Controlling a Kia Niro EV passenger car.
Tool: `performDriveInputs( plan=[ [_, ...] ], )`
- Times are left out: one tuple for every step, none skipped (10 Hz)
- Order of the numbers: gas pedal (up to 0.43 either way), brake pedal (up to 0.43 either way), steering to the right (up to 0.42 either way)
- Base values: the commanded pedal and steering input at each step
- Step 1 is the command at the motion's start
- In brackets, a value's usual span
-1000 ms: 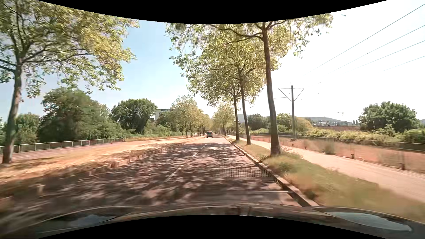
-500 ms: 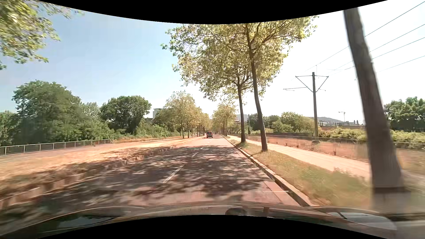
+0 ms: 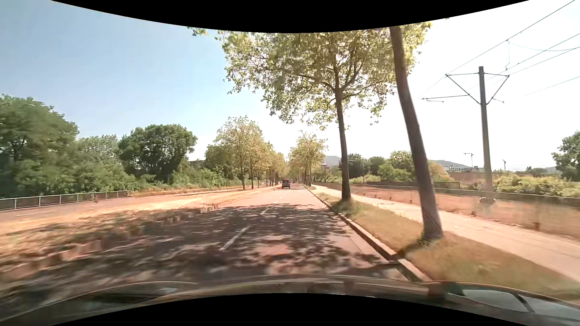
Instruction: Follow the waypoints while adhering to traffic rules and regulations
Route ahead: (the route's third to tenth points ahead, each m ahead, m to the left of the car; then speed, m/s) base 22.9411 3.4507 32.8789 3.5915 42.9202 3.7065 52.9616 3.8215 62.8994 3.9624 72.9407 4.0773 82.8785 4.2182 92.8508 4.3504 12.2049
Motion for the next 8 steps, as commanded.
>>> performDriveInputs(
  plan=[
    [0.079, 0.000, 0.000],
    [0.079, 0.000, -0.001],
    [0.079, 0.000, 0.000],
    [0.079, 0.000, -0.001],
    [0.079, 0.000, 0.000],
    [0.079, 0.000, 0.000],
    [0.079, 0.000, 0.000],
    [0.079, 0.000, 0.000]
  ],
)
